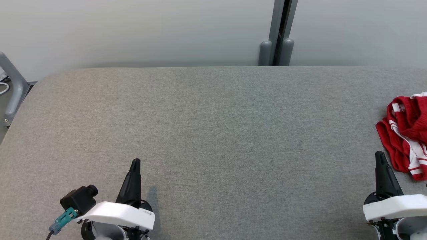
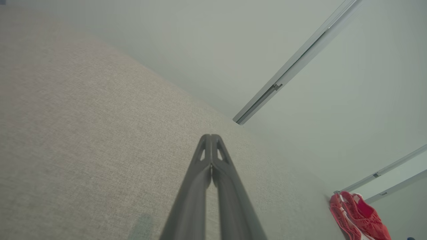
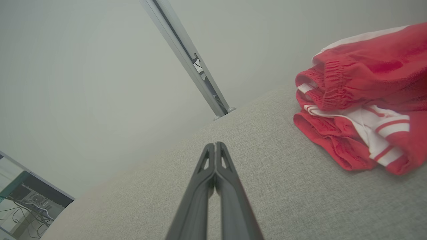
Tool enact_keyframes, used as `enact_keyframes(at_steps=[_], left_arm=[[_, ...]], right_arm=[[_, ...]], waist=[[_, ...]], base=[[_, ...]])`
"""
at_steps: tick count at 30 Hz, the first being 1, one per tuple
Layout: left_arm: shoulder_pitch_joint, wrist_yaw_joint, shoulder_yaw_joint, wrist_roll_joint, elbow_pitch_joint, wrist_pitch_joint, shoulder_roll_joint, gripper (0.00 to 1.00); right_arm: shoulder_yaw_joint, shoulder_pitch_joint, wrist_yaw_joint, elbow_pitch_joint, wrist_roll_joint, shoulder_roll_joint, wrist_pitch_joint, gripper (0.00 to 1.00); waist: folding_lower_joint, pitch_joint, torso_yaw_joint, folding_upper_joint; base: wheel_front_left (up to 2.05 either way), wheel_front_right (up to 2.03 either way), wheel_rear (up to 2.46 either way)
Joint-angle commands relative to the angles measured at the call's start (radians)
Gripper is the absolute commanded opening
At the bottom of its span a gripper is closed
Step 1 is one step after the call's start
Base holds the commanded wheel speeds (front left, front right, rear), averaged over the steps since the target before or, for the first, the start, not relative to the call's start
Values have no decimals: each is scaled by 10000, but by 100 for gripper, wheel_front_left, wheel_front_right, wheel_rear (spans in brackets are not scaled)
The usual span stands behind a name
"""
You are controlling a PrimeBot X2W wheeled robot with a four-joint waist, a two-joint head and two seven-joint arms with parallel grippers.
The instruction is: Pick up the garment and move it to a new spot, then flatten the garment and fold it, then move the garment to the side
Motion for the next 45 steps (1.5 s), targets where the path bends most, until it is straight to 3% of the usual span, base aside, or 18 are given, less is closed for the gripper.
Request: enact_keyframes(at_steps=[1,20,45], left_arm=[[-362,-113,64,-333,-68,40,60,0],[-756,-475,199,-2818,284,562,91,0],[-1111,-819,350,-5214,611,1088,111,0]], right_arm=[[-80,16,2,-214,378,-97,88,0],[-631,274,1,-376,3302,-122,882,0],[-1156,514,2,-545,6141,-160,1645,0]], waist=[[0,-10,-10,0],[0,-171,-169,0],[0,-363,-359,0]], base=[[0,0,0],[0,0,0],[0,0,0]])
